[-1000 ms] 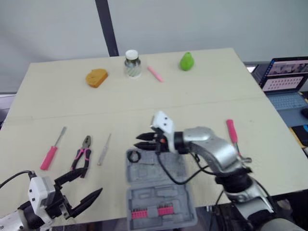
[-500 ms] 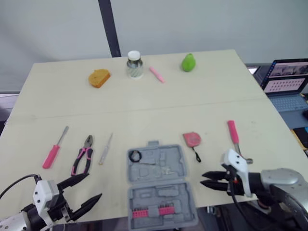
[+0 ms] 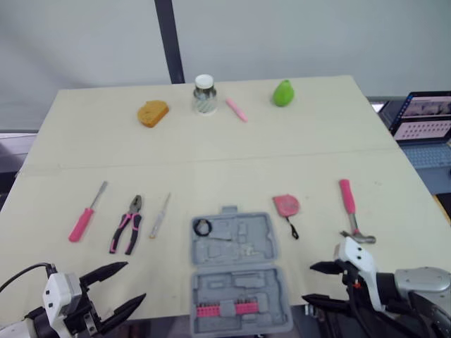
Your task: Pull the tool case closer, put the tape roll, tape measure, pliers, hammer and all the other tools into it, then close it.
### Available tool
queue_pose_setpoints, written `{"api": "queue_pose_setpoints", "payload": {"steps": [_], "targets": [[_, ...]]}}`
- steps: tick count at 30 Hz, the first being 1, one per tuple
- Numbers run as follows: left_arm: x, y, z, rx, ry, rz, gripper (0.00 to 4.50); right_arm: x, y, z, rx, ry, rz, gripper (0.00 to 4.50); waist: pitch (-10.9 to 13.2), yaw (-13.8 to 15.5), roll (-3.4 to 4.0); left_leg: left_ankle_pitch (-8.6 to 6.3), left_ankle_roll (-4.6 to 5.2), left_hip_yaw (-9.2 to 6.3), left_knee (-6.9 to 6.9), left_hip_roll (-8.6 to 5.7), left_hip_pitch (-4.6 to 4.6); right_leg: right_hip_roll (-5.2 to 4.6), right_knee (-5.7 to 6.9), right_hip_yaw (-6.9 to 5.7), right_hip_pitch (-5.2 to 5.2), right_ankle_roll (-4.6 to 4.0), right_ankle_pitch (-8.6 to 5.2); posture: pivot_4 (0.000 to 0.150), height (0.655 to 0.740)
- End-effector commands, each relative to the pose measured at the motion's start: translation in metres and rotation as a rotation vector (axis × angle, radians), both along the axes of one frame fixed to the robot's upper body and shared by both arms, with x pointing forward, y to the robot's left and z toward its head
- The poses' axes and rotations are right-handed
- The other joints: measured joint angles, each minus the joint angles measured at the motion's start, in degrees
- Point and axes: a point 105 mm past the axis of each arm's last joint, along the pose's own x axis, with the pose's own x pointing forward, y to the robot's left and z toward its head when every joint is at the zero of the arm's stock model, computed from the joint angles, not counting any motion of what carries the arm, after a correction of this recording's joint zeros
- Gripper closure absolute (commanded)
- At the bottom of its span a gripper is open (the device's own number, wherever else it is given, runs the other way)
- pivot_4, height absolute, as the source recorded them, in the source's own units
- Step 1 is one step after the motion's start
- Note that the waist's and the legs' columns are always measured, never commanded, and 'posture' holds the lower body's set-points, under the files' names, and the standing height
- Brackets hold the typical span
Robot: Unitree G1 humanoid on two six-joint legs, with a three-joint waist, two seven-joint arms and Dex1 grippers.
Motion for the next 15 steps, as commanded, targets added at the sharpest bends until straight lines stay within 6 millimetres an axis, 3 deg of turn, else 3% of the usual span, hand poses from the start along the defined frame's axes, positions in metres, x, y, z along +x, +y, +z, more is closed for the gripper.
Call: {"api": "queue_pose_setpoints", "payload": {"steps": [1,9,15], "targets": [[0.005,-0.008,0.003,-0.001,-0.039,-0.050,0.00,0.014,-0.001,0.016,-0.020,-0.092,-0.039,0.03,0.00,0.00,0.00,0.00,0.00,0.00,0.00,0.00,0.00,0.00,0.00,-0.01,0.00,0.00,0.00,0.150,0.7356],[0.031,-0.042,0.020,-0.066,-0.148,-0.188,0.00,0.038,0.000,0.032,-0.046,-0.246,-0.251,0.03,-0.02,0.07,0.01,0.02,-0.03,-0.10,0.01,-0.04,-0.02,0.04,0.05,0.00,0.00,0.02,0.01,0.150,0.7356],[0.039,-0.047,0.020,-0.068,-0.152,-0.219,0.00,0.050,0.017,0.029,-0.020,-0.274,-0.422,0.03,-0.08,-0.25,0.01,0.04,-0.07,-0.04,-0.03,-0.01,0.01,0.14,0.14,0.01,-0.08,0.02,0.01,0.150,0.7356]]}}
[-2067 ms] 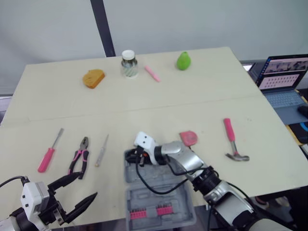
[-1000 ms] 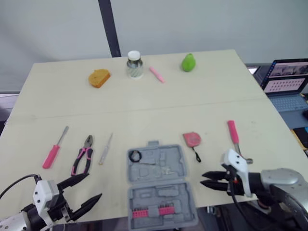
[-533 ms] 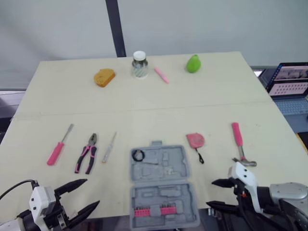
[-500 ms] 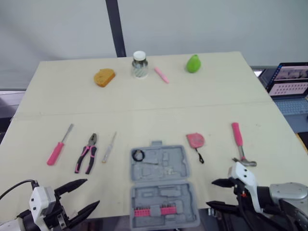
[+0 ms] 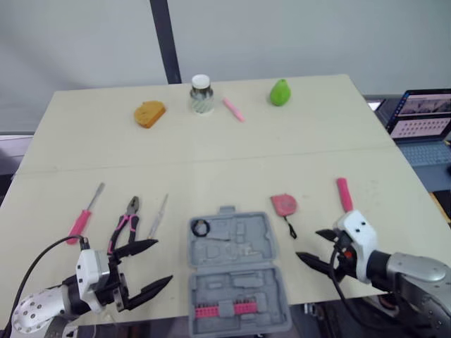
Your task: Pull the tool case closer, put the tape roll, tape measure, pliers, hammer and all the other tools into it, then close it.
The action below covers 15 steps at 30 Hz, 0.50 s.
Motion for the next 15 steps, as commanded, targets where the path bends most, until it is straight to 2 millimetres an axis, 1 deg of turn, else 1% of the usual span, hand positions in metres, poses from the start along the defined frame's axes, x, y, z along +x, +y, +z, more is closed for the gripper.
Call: {"api": "queue_pose_setpoints", "payload": {"steps": [1,5,8,11,15], "targets": [[0.001,-0.004,0.003,0.006,-0.015,-0.024,0.00,0.005,0.015,0.000,0.004,-0.022,-0.074,0.03,-0.01,0.02,-0.01,0.01,-0.01,0.00,0.00,0.01,0.00,0.00,0.01,0.02,-0.01,0.00,0.00,0.150,0.7356],[0.001,-0.005,0.002,0.010,-0.015,-0.032,0.00,0.019,0.025,-0.007,-0.004,-0.031,-0.159,0.03,-0.02,0.00,0.02,0.01,-0.01,-0.02,-0.02,-0.05,0.00,-0.03,0.05,0.21,-0.06,-0.01,0.00,0.150,0.7356],[0.001,-0.005,0.003,0.011,-0.017,-0.029,0.00,0.028,0.026,-0.010,-0.026,-0.040,-0.197,0.03,-0.03,0.02,0.02,0.01,-0.01,-0.02,0.00,-0.06,-0.01,-0.03,0.05,0.24,-0.06,-0.01,0.00,0.150,0.7356],[0.000,-0.004,0.003,0.015,-0.017,-0.022,0.00,0.040,0.024,-0.015,-0.064,-0.058,-0.242,0.03,-0.03,0.01,0.01,0.02,-0.01,-0.04,-0.01,-0.08,0.00,-0.03,0.08,0.27,-0.06,-0.01,0.00,0.150,0.7356],[-0.002,-0.004,0.004,0.018,-0.017,-0.008,0.00,0.051,0.016,-0.019,-0.095,-0.066,-0.291,0.03,-0.03,-0.12,0.02,0.02,0.00,-0.03,-0.03,-0.08,-0.01,-0.02,0.11,0.28,-0.10,-0.01,-0.01,0.150,0.7356]]}}
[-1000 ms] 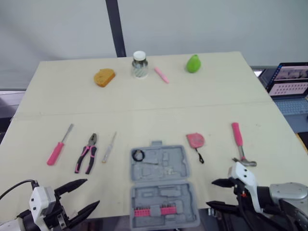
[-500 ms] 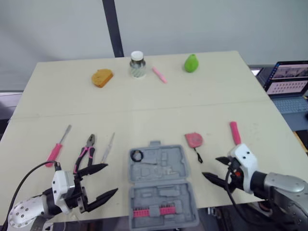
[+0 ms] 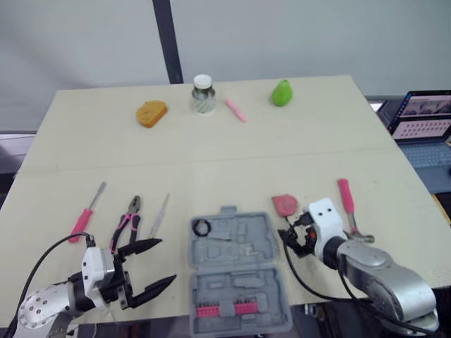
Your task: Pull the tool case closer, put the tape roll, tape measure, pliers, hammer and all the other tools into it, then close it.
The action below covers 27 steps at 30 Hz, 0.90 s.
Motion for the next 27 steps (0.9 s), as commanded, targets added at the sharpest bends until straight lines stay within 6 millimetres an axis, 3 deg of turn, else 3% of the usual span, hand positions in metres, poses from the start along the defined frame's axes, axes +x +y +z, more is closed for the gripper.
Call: {"api": "queue_pose_setpoints", "payload": {"steps": [1,18,22,27], "targets": [[-0.004,0.000,0.006,0.021,-0.026,0.002,0.00,0.009,-0.007,0.004,-0.032,-0.044,-0.039,0.03,0.00,-0.01,0.00,0.00,0.00,0.00,-0.01,0.00,0.00,0.00,0.02,0.00,-0.01,0.00,0.00,0.150,0.7356],[-0.008,0.004,0.009,0.039,-0.032,0.051,0.00,0.029,-0.002,-0.009,0.017,-0.017,-0.081,0.03,0.00,-1.13,0.01,0.01,-0.01,-0.01,-0.05,0.01,0.00,0.01,0.05,0.05,-0.02,-0.02,-0.01,0.150,0.7356],[-0.009,0.004,0.010,0.041,-0.032,0.057,0.00,0.029,0.001,-0.010,0.020,-0.013,-0.072,1.30,0.00,-1.25,0.01,0.01,-0.01,-0.02,-0.08,0.02,0.00,0.01,0.05,0.06,-0.04,-0.03,-0.01,0.150,0.7356],[-0.009,0.005,0.010,0.042,-0.030,0.064,0.00,0.029,0.003,-0.011,0.022,-0.011,-0.062,3.75,0.00,-1.25,0.01,0.01,-0.01,-0.02,-0.08,0.02,0.00,0.01,0.04,0.07,-0.04,-0.03,-0.01,0.150,0.7356]]}}
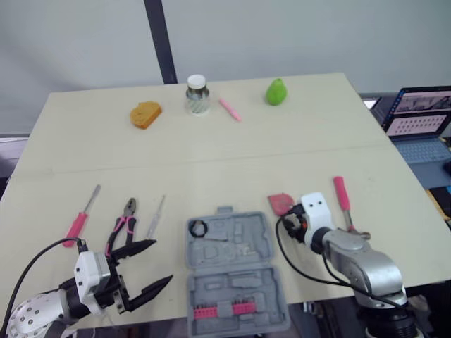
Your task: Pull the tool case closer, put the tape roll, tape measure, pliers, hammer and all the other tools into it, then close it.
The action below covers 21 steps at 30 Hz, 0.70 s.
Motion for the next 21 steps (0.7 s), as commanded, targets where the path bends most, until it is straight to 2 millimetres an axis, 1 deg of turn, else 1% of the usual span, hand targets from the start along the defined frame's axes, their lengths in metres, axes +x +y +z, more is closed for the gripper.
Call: {"api": "queue_pose_setpoints", "payload": {"steps": [1,2,7,11,14,18,21], "targets": [[-0.002,0.001,0.005,0.019,-0.018,0.000,0.00,0.002,0.002,0.005,0.006,-0.024,0.006,4.14,0.00,0.00,0.00,0.00,0.00,0.00,0.00,0.00,0.00,0.00,0.00,0.00,0.00,0.00,0.00,0.150,0.7356],[-0.002,0.000,0.005,0.019,-0.018,0.001,0.00,0.002,0.002,0.004,0.005,-0.024,0.007,4.45,0.00,0.01,0.00,0.00,0.00,0.00,0.00,0.00,0.00,0.00,0.00,0.00,0.00,0.00,0.00,0.150,0.7356],[-0.003,0.000,0.004,0.018,-0.014,0.002,0.00,-0.003,-0.001,0.004,-0.006,-0.021,0.014,4.45,0.00,0.02,0.00,0.00,0.00,0.00,0.00,0.00,0.00,0.00,0.00,0.01,0.00,0.00,0.00,0.150,0.7356],[-0.005,-0.001,0.003,0.014,-0.005,-0.002,0.00,-0.015,-0.008,0.006,-0.020,-0.001,0.030,4.45,0.00,0.09,0.00,0.00,0.01,0.00,0.00,-0.01,0.00,-0.01,-0.01,0.03,0.01,0.00,0.00,0.150,0.7356],[-0.006,-0.003,0.002,0.008,0.008,-0.014,0.00,-0.033,-0.013,0.006,-0.013,0.040,0.056,4.45,0.00,0.22,0.00,-0.01,0.01,-0.01,-0.01,-0.01,-0.01,-0.03,-0.03,0.02,0.02,0.00,0.00,0.150,0.7356],[-0.006,-0.003,0.000,0.004,0.017,-0.026,0.00,-0.055,-0.013,0.005,-0.006,0.091,0.091,4.45,0.00,0.19,0.00,-0.01,0.01,-0.01,-0.01,0.00,-0.01,-0.04,-0.07,0.03,0.03,0.00,0.00,0.150,0.7356],[-0.004,-0.005,-0.002,-0.002,0.025,-0.043,0.00,-0.076,-0.013,0.000,-0.001,0.157,0.122,4.45,0.00,0.20,0.01,-0.01,0.01,-0.01,-0.02,0.01,-0.01,-0.03,-0.07,0.03,0.03,-0.01,-0.01,0.150,0.7356]]}}
